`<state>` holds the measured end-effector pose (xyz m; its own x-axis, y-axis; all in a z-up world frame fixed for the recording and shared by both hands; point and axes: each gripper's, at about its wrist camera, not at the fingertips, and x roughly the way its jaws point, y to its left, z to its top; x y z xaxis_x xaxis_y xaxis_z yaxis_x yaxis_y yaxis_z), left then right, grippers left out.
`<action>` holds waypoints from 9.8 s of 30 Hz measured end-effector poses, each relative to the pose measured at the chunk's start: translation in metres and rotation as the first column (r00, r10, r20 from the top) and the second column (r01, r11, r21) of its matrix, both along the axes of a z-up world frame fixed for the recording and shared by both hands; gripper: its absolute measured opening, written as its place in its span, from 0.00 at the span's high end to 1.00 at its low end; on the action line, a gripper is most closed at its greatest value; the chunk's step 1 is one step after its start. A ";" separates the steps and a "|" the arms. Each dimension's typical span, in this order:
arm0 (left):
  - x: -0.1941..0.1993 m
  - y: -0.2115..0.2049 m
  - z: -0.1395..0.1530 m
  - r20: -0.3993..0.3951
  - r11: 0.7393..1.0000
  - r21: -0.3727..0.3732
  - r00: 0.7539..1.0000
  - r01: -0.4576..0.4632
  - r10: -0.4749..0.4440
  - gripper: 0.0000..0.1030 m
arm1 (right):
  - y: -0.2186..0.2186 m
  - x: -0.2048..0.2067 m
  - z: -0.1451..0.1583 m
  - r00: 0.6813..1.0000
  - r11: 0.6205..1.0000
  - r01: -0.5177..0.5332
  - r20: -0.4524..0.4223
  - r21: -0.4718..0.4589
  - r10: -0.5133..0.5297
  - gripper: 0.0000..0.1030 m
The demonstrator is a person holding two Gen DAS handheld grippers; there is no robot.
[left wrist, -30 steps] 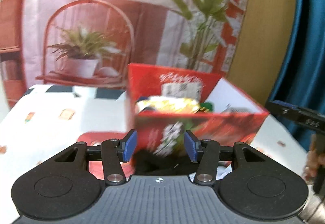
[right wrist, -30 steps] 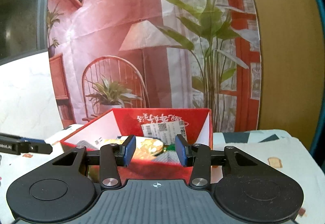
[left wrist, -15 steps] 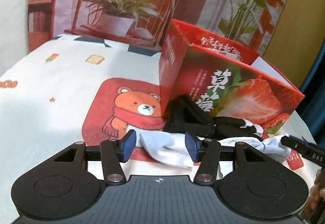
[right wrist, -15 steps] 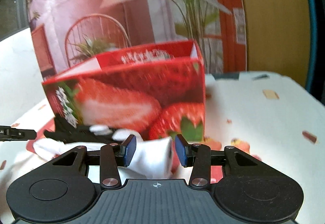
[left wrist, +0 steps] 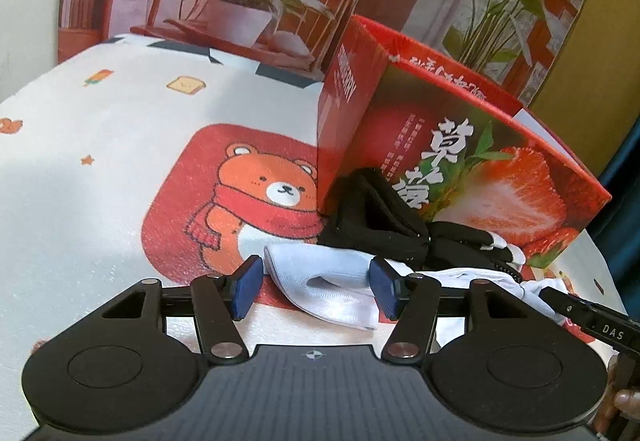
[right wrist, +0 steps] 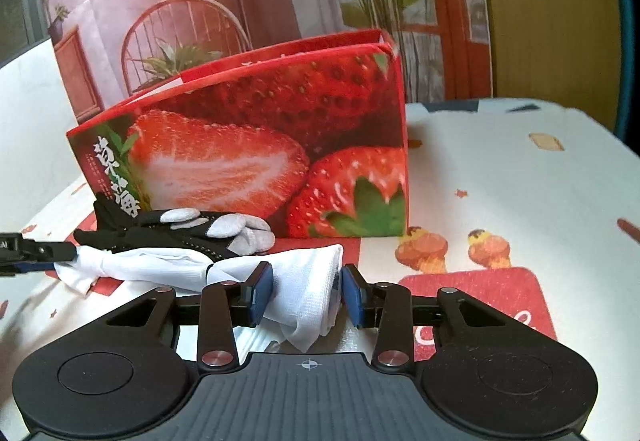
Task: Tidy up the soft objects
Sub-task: 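Close both grippers on the white glove fabric, then lift the white glove with both grippers and carry it into the box, then open both grippers to release the white glove in the box, then move both grippers down to the black-cuffed glove beside the box, then close both grippers on the black cuff of the glove, then lift the black-cuffed glove with both grippers and carry it into the box, then open both grippers to release the glove in the box, then move both grippers down to the white plastic packet on the table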
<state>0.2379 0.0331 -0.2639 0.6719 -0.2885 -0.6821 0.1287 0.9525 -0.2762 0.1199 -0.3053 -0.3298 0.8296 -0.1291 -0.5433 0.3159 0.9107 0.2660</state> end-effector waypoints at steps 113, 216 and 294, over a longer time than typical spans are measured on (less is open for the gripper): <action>0.000 -0.016 0.072 0.234 0.995 0.104 0.971 0.013 -0.037 0.10 | 0.011 0.001 0.088 0.950 0.960 0.046 0.308 -0.277 0.043 0.38; -0.001 -0.058 0.122 0.308 0.979 -0.026 0.933 0.204 -0.186 0.89 | 0.025 0.011 0.124 0.943 0.995 -0.057 0.323 -0.083 0.081 0.90; -0.070 -0.068 0.002 0.076 0.950 0.182 0.960 0.253 -0.270 0.41 | 0.076 -0.056 0.010 0.981 0.973 -0.185 -0.083 -0.137 0.174 0.46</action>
<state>0.1674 -0.0346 -0.2616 0.6551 -0.3494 -0.6699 0.3980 0.9132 -0.0871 0.0642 -0.2291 -0.3199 0.8067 -0.0626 -0.5876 0.1571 0.9813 0.1112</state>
